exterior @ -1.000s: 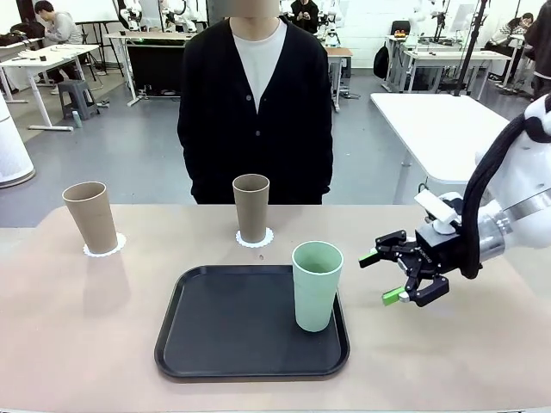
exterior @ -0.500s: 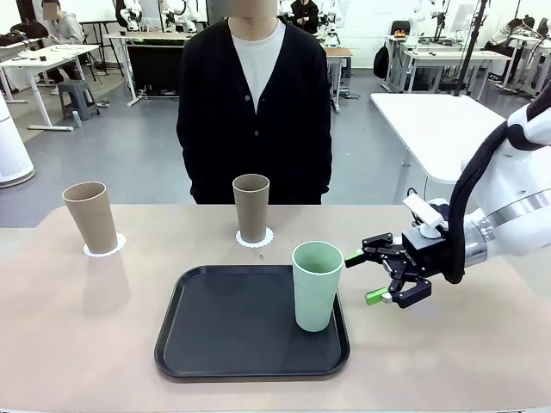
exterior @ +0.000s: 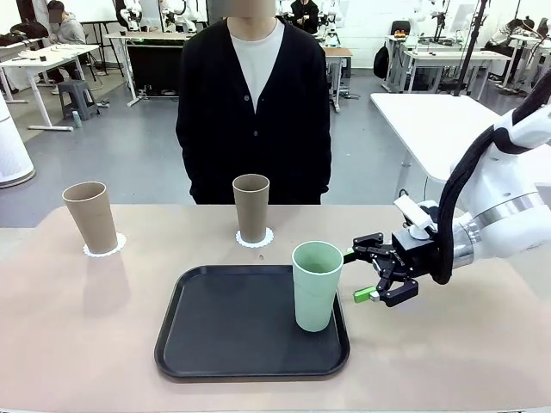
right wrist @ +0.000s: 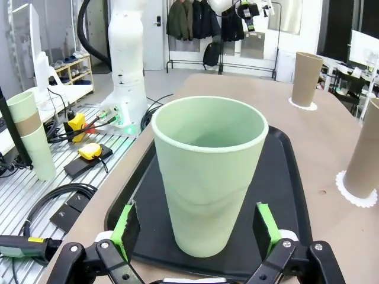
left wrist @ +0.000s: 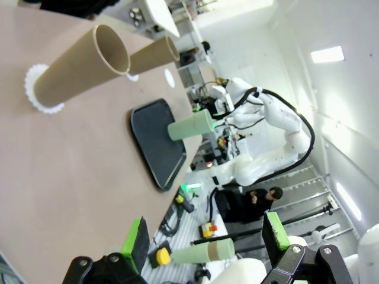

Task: Place coasters on the table and set cups on them.
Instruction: Take one Reusable plastic cup from the Flat Tray and place it on a coaster set by the human.

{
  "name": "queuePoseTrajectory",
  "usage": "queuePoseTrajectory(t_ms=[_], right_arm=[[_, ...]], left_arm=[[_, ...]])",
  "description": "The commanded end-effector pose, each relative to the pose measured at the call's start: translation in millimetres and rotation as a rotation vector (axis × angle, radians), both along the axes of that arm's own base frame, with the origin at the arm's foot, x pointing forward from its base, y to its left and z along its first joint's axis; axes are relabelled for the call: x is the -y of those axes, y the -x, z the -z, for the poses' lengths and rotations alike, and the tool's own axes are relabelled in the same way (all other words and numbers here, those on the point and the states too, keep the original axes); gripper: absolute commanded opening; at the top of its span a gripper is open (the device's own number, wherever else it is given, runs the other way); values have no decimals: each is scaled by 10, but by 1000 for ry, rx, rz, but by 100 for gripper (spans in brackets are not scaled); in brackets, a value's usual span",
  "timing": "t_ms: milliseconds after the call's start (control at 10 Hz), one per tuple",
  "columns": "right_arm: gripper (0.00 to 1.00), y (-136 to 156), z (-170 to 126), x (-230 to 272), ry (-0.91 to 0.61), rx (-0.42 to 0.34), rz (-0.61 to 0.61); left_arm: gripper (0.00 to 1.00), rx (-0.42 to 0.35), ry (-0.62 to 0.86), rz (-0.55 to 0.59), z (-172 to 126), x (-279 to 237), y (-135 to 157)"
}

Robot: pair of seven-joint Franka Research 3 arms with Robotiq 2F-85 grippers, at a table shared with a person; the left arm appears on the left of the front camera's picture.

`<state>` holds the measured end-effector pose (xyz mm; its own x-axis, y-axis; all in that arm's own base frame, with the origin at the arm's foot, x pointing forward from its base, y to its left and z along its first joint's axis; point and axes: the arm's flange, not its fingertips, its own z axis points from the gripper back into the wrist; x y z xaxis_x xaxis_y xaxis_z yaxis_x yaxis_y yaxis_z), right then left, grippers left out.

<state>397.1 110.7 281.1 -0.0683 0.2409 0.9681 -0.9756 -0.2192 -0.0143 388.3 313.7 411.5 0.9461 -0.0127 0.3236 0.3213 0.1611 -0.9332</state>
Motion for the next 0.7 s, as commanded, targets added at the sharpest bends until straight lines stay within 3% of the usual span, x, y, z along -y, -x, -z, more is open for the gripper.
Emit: queuePoseTrajectory(t_ms=[0,600], right_arm=[[100,-108,82,-106,-42,31,37],[100,-175,223,-219,-40,-15,13]], left_arm=[[100,-14,-7,-6,-9,-10,4],[100,-14,-7,-6,-9,-10,4]])
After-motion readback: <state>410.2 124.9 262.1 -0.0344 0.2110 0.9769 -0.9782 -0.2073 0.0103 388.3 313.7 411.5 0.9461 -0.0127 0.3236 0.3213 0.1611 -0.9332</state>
